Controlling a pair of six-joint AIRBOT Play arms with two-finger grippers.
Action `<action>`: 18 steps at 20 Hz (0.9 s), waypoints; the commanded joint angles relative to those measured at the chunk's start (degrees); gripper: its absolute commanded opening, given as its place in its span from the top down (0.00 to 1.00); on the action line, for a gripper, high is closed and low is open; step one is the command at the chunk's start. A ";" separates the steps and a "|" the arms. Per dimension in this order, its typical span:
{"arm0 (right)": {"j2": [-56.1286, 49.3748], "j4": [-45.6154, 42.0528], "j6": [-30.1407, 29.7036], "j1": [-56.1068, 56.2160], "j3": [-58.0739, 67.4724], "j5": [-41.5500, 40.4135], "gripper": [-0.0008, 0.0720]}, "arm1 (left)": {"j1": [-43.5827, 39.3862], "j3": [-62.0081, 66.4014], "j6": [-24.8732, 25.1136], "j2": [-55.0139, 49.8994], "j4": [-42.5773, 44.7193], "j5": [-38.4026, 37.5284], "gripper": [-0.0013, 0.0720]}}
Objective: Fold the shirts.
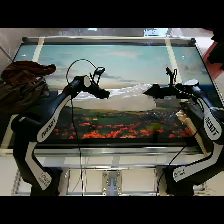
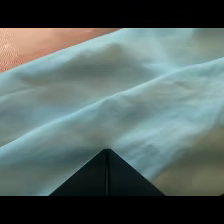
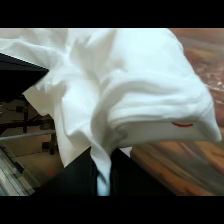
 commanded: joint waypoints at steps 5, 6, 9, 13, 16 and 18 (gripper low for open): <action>10.49 -2.71 2.27 0.02 0.04 5.97 0.95 | -4.57 0.07 -1.40 -1.95 -2.45 -3.80 0.97; 11.87 -3.58 2.67 0.02 0.04 6.14 0.95 | -5.73 0.07 -1.40 -1.95 -3.48 -3.48 0.96; 15.74 -6.43 4.55 0.02 0.04 7.28 0.95 | -8.68 0.50 1.20 -1.95 -7.89 -1.95 0.96; 20.06 -11.15 8.22 2.16 0.04 7.98 0.95 | -7.23 7.54 -1.51 -0.48 0.20 -5.07 0.96; 21.53 -10.95 10.64 8.41 0.13 4.02 0.95 | -3.85 14.91 -6.03 3.43 14.40 -9.68 0.96; 21.49 -12.87 13.46 16.37 2.01 -3.76 0.95 | -1.09 17.90 -7.23 7.10 21.40 -10.62 0.96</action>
